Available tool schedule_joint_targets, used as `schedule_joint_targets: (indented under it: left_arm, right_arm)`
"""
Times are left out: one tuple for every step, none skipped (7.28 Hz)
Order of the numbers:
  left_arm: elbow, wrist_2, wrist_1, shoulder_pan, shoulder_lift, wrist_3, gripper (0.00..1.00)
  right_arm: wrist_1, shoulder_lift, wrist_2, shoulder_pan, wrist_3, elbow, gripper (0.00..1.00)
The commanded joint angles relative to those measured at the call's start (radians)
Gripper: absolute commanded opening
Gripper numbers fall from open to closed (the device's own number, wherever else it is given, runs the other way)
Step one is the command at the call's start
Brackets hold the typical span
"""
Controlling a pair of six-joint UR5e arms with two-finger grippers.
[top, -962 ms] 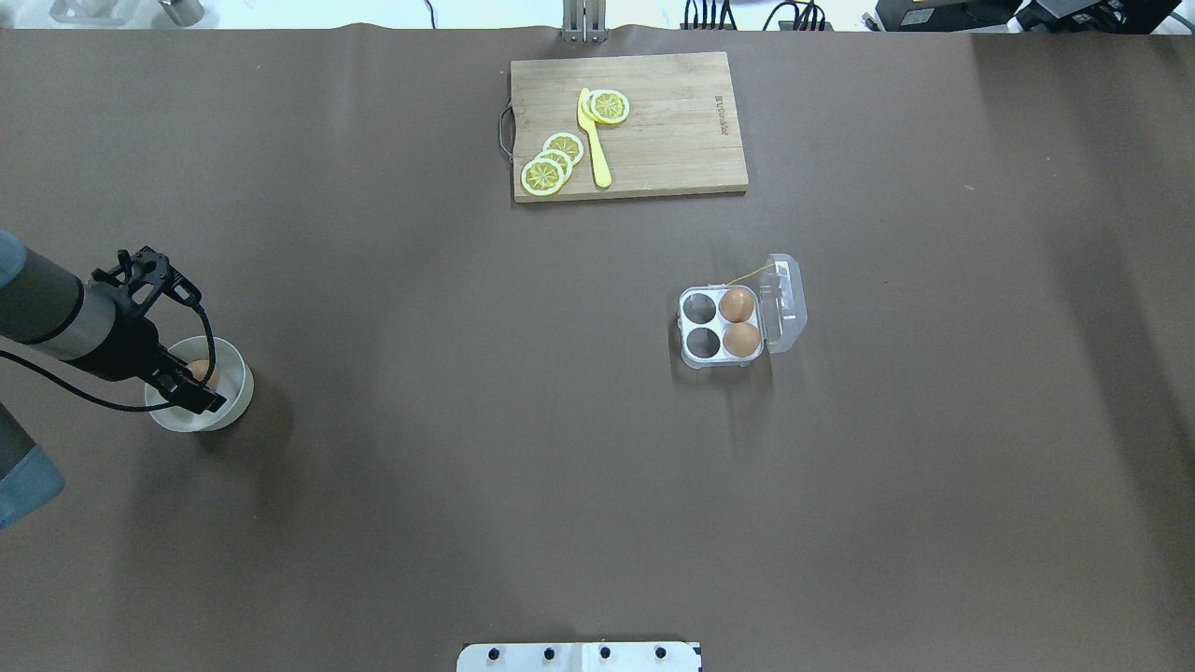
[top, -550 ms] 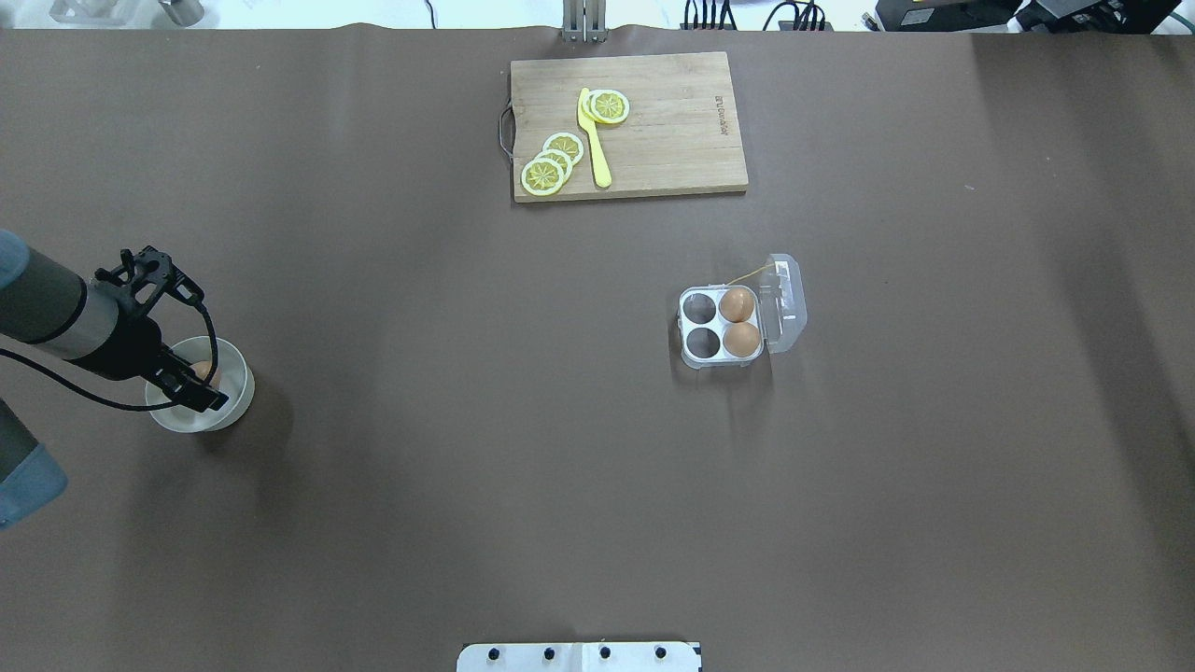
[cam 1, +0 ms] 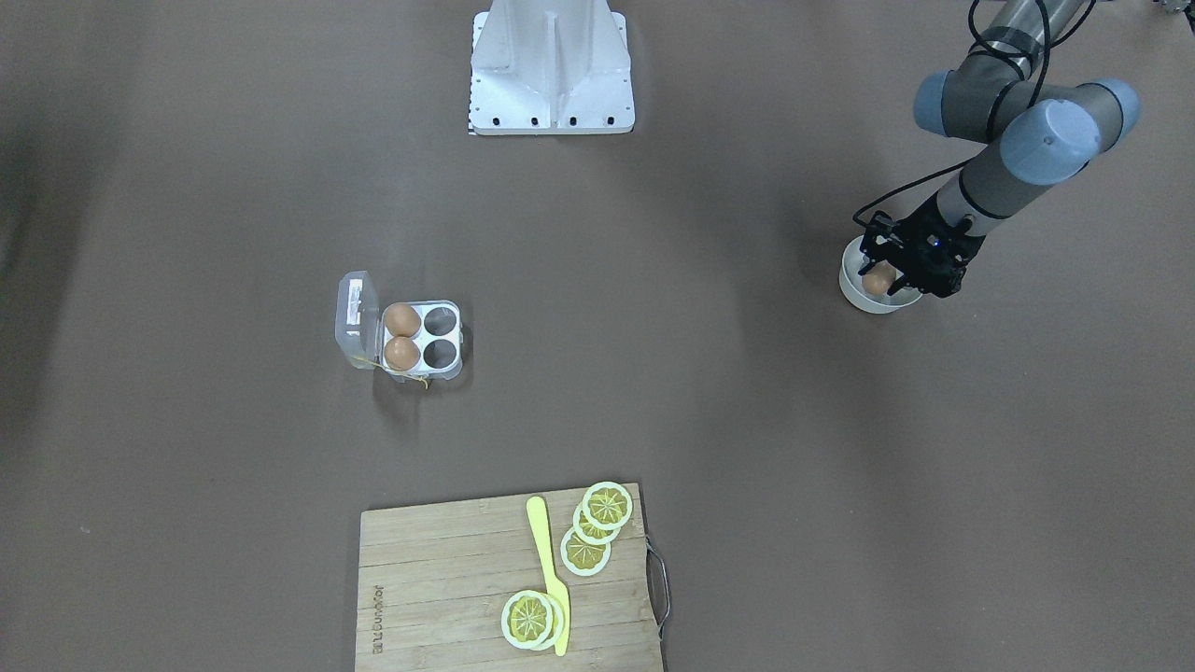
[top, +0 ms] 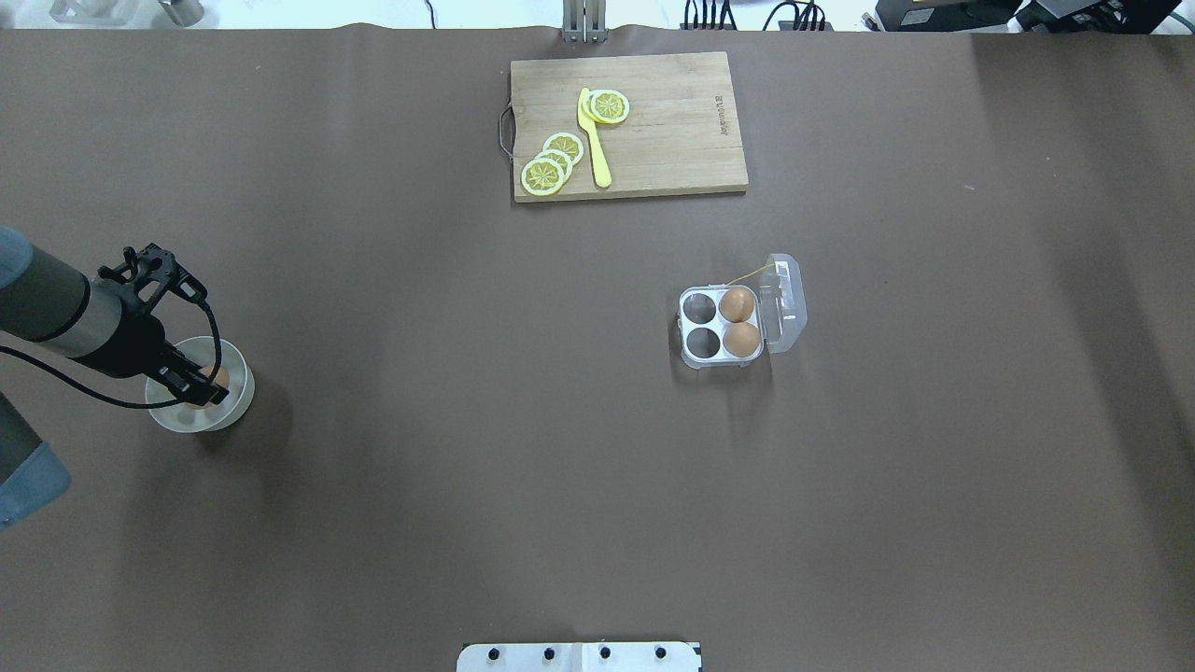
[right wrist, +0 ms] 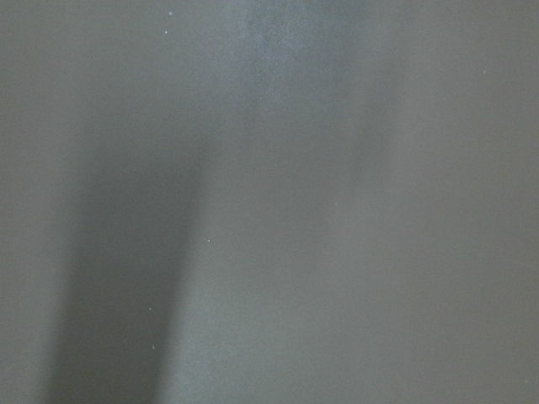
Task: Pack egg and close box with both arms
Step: 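Lower the left gripper into the cup and grasp the brown egg, then lift the egg and carry it with the left gripper to the egg box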
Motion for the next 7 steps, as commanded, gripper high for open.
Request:
schedule_joint_targets:
  left_arm:
    - [-0.025, -0.027, 0.003, -0.001, -0.007, 0.000, 0.12]
    - [-0.061, -0.094, 0.015, -0.017, -0.002, -0.001, 0.12]
    - [-0.068, -0.158, 0.023, -0.085, -0.010, 0.000, 0.13]
    - [-0.074, -0.200, 0.040, -0.124, -0.023, -0.001, 0.13]
    - [-0.072, -0.220, 0.107, -0.144, -0.128, -0.009, 0.14]
    - [-0.069, -0.220, 0.255, -0.144, -0.287, -0.062, 0.14]
    - [-0.065, -0.222, 0.355, -0.141, -0.410, -0.122, 0.14]
  right_arm:
    - [0.000, 0.000, 0.004, -0.001, 0.000, -0.001, 1.00]
    - [0.000, 0.000, 0.004, -0.001, 0.000, -0.001, 1.00]
    - [0.000, 0.000, 0.003, -0.001, 0.000, -0.001, 1.00]
    - [0.002, -0.003, 0.004, -0.001, 0.000, -0.001, 1.00]
    - [0.002, -0.005, 0.006, -0.001, 0.000, -0.001, 1.00]
    - [0.002, -0.005, 0.007, -0.001, 0.000, -0.001, 1.00]
    - [0.002, -0.005, 0.009, -0.001, 0.002, -0.001, 1.00]
